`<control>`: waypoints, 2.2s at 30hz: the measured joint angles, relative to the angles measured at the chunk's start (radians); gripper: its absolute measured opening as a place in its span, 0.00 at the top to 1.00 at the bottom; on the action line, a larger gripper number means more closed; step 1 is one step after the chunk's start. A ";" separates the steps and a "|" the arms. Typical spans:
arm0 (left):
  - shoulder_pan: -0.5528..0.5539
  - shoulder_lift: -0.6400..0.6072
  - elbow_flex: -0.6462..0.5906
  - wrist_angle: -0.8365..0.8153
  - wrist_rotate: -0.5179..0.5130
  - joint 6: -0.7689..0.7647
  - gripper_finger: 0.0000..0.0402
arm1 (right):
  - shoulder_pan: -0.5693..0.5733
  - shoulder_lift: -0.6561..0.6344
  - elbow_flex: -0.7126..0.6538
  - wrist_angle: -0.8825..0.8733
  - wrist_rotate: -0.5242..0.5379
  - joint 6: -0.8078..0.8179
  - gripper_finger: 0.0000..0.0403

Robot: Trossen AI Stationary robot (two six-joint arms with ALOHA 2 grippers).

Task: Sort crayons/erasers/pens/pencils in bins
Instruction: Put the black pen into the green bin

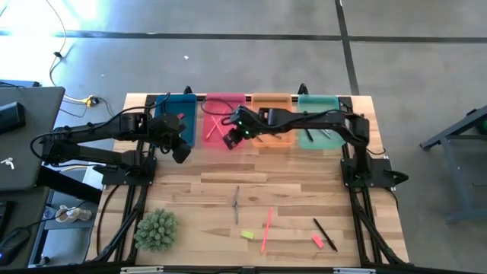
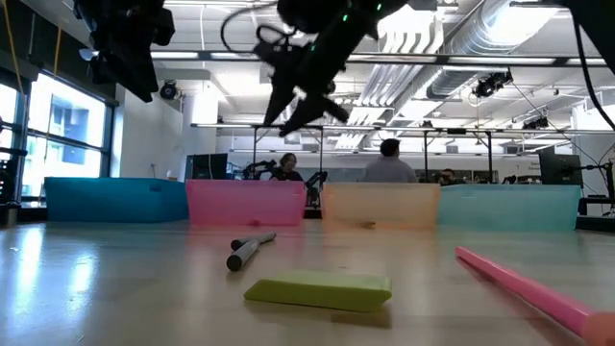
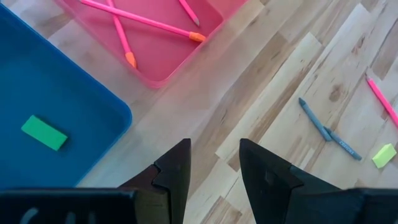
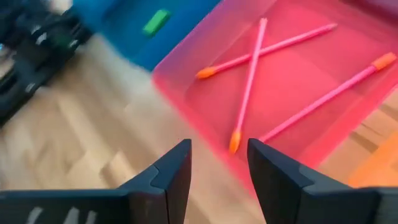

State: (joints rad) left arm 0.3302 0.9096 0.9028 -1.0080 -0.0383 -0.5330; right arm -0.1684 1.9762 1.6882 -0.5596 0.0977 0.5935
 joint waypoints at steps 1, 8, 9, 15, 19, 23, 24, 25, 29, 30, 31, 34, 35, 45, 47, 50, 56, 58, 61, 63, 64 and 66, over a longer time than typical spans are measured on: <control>0.000 0.000 0.000 0.000 0.000 0.002 0.69 | 0.016 -0.014 0.000 -0.025 -0.001 -0.019 0.63; 0.000 0.000 0.000 -0.002 0.000 0.003 0.69 | 0.141 -0.048 0.000 -0.248 -0.001 -0.128 0.63; 0.000 0.000 0.000 -0.002 0.000 0.003 0.69 | 0.160 -0.048 0.000 -0.275 0.000 -0.129 0.63; 0.000 0.000 0.000 -0.001 0.000 -0.010 0.69 | 0.302 -0.048 0.000 -0.355 0.012 -0.155 0.63; 0.000 0.000 0.000 -0.001 0.000 -0.013 0.69 | 0.399 -0.048 0.000 -0.431 0.052 -0.153 0.63; 0.000 0.000 0.000 -0.001 0.000 -0.013 0.69 | 0.482 -0.048 -0.001 -0.504 0.142 -0.081 0.63; 0.000 0.000 0.000 0.000 0.000 -0.013 0.69 | 0.501 -0.048 -0.001 -0.524 0.153 -0.071 0.63; 0.000 0.000 0.000 0.000 0.000 -0.013 0.69 | 0.518 -0.048 -0.001 -0.548 0.162 -0.060 0.63; 0.000 0.000 0.000 0.005 -0.001 -0.013 0.69 | 0.576 -0.048 -0.001 -0.674 0.215 0.005 0.63; 0.000 0.000 0.000 0.006 -0.001 -0.013 0.69 | 0.590 -0.048 -0.001 -0.706 0.231 0.032 0.63; 0.000 0.000 0.000 0.006 -0.001 -0.013 0.69 | 0.603 -0.048 -0.001 -0.733 0.246 0.058 0.63; 0.000 0.000 0.000 0.010 -0.002 -0.013 0.69 | 0.645 -0.048 -0.001 -0.780 0.275 0.113 0.63; 0.000 0.000 0.000 0.011 -0.002 -0.013 0.69 | 0.658 -0.048 -0.001 -0.793 0.280 0.126 0.63; 0.000 0.000 0.000 0.011 -0.001 -0.014 0.69 | 0.759 -0.132 -0.157 -0.891 0.245 0.338 0.63; 0.000 0.000 0.000 0.012 -0.006 -0.016 0.69 | 0.781 -0.184 -0.231 -0.868 0.215 0.413 0.63; 0.000 0.006 0.000 0.013 -0.019 -0.045 0.69 | 0.821 -0.274 -0.327 -0.815 0.171 0.541 0.63; 0.000 0.014 0.000 0.013 -0.026 -0.117 0.69 | 0.907 -0.445 -0.476 -0.693 0.123 0.826 0.63; 0.000 0.014 0.000 0.013 -0.026 -0.123 0.69 | 0.933 -0.484 -0.513 -0.677 0.107 0.926 0.63; 0.000 0.015 0.000 0.013 -0.026 -0.133 0.69 | 0.971 -0.517 -0.548 -0.669 0.059 1.052 0.63; 0.000 0.015 0.000 0.013 -0.026 -0.148 0.69 | 0.996 -0.521 -0.564 -0.669 0.018 1.109 0.63; 0.000 0.015 0.000 0.013 -0.026 -0.153 0.69 | 1.010 -0.519 -0.570 -0.668 -0.004 1.120 0.63; 0.000 0.015 0.000 0.012 -0.026 -0.154 0.69 | 1.039 -0.510 -0.580 -0.651 -0.041 1.127 0.62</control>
State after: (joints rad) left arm 0.3305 0.9245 0.9024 -0.9957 -0.0646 -0.6874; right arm 0.8707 1.4659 1.1083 -1.2107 0.0569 1.7209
